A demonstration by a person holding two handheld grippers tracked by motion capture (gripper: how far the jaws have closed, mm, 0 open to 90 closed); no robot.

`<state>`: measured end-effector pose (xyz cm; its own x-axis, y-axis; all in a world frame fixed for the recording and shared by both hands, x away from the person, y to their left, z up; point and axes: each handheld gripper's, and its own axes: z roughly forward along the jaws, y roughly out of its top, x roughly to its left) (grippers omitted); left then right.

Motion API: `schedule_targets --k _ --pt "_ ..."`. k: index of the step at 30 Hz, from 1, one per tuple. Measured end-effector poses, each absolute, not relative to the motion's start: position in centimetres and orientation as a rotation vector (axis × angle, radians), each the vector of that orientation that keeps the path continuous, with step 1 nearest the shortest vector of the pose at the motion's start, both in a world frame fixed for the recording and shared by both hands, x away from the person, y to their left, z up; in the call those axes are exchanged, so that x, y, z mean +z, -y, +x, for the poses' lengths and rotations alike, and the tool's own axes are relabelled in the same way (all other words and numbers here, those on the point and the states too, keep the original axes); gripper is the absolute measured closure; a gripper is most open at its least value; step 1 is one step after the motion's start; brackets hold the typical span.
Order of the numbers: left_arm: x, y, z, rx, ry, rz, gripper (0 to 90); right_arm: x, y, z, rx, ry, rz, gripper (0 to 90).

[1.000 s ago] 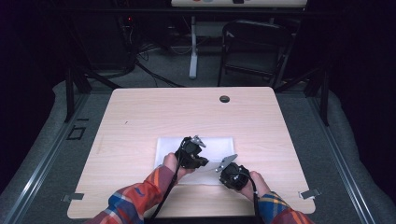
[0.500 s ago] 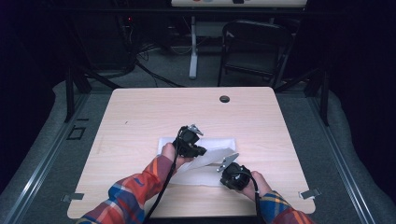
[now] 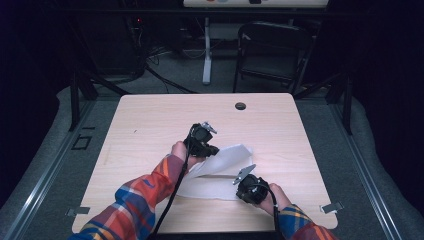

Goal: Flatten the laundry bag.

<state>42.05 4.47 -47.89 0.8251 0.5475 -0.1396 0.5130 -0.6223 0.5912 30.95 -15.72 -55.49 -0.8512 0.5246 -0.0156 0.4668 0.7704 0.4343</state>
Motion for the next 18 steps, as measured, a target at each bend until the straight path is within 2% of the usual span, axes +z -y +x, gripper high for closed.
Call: schedule_targets --k 18 --pt "-44.4 -3.6 45.6 0.223 -0.764 2.413 88.0 -55.4 15.8 30.9 0.625 -2.848 0.796 90.0"
